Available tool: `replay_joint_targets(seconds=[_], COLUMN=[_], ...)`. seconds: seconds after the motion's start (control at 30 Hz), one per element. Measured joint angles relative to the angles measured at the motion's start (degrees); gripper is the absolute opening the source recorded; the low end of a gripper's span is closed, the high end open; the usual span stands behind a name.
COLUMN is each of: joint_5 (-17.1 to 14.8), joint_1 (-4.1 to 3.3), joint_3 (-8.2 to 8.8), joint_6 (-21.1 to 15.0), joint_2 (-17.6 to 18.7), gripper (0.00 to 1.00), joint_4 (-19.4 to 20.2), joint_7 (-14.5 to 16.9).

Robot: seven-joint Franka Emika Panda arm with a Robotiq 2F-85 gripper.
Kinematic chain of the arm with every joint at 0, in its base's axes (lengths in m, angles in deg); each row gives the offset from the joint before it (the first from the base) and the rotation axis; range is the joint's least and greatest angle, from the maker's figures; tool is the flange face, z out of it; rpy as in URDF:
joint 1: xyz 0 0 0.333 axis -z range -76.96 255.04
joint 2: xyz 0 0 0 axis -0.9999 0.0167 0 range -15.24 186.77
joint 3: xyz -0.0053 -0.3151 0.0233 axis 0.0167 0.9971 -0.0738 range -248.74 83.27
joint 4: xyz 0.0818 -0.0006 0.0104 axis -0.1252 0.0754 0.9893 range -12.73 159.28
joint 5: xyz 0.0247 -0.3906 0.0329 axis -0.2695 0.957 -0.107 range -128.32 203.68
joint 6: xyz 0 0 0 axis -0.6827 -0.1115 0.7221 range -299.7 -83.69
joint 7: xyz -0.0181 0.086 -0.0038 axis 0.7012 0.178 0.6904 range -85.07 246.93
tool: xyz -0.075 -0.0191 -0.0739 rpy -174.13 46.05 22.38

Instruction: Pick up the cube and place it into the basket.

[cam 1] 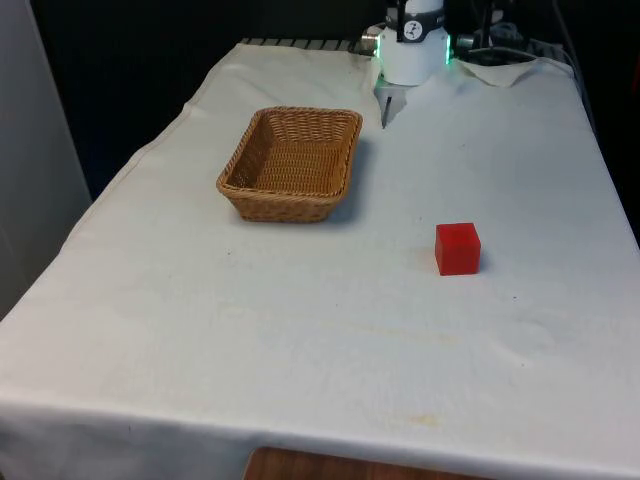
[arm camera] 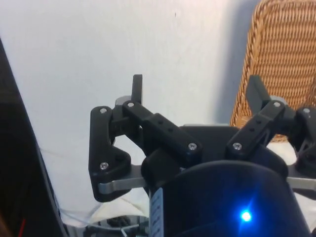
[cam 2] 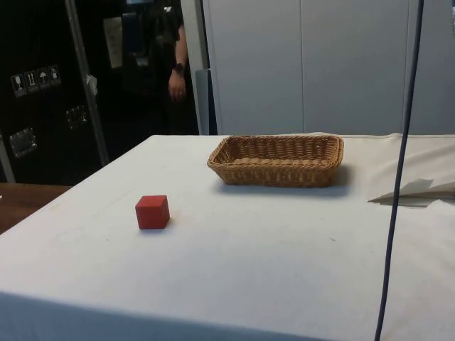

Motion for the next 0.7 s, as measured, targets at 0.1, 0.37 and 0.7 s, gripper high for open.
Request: replay_joint_targets(seconds=[0.1, 0.37, 0.7], joint_5=[0.0, 0.0, -0.1], joint_1=[0.00, 0.00, 0.17], joint_3=[-0.06, -0.06, 0.06], joint_6=[-1.0, -3.9, -8.0], joint_2=[0.7, 3.0, 4.6], gripper=[1.00, 1.00, 1.00], joint_4=[0.0, 0.2, 1.4], joint_7=[-0.1, 0.4, 3.8])
